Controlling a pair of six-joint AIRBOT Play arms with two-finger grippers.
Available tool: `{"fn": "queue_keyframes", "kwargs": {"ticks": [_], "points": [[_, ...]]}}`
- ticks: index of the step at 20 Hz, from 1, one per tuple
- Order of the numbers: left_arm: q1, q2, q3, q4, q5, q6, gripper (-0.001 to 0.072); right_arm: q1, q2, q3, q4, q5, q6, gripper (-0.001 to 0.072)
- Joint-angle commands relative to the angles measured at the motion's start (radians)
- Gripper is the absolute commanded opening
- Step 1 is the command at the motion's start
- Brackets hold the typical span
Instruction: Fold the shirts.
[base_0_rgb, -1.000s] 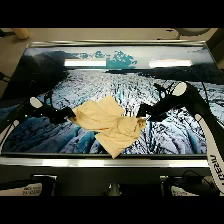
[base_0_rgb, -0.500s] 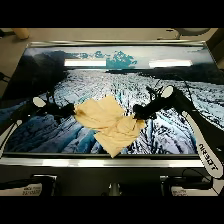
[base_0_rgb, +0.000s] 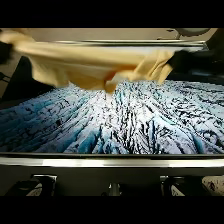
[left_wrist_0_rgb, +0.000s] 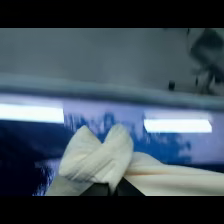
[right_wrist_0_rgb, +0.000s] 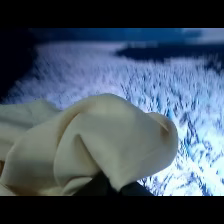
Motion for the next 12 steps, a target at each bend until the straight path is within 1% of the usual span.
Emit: {"fn": "queue_keyframes", "kwargs": {"ticks": [1, 3, 4, 6, 8, 10, 11, 12], "points": [[0.001, 0.185, 0.124, 0.094, 0.014, -0.081, 0.0027, -0.013, 0.236, 0.06, -0.094, -0.064, 0.047, 0.0022], [0.0, 0.213, 0.124, 0.1, -0.039, -0.12, 0.0028, -0.013, 0.288, 0.06, -0.156, 0.0, 0.1, 0.0022], [0.0, 0.212, 0.119, 0.092, -0.087, -0.122, 0.0028, -0.013, 0.293, 0.06, -0.168, 0.05, 0.109, 0.0023], [0.0, 0.2, 0.064, 0.079, -0.179, -0.122, 0.0029, -0.013, 0.269, 0.052, -0.185, 0.189, 0.109, 0.0023], [-0.002, 0.184, -0.064, 0.064, -0.247, -0.113, 0.0029, -0.013, 0.206, 0.01, -0.191, 0.352, 0.11, 0.0023], [-0.012, 0.164, -0.259, 0.021, -0.23, -0.076, 0.0029, -0.013, 0.134, -0.126, -0.153, 0.462, 0.105, 0.0022], [-0.026, 0.145, -0.362, 0.004, -0.198, -0.063, 0.0029, -0.013, 0.109, -0.227, -0.129, 0.461, 0.085, 0.0022], [-0.045, 0.117, -0.477, -0.009, -0.14, -0.063, 0.0029, -0.013, 0.087, -0.352, -0.105, 0.416, 0.055, 0.0023]]}}
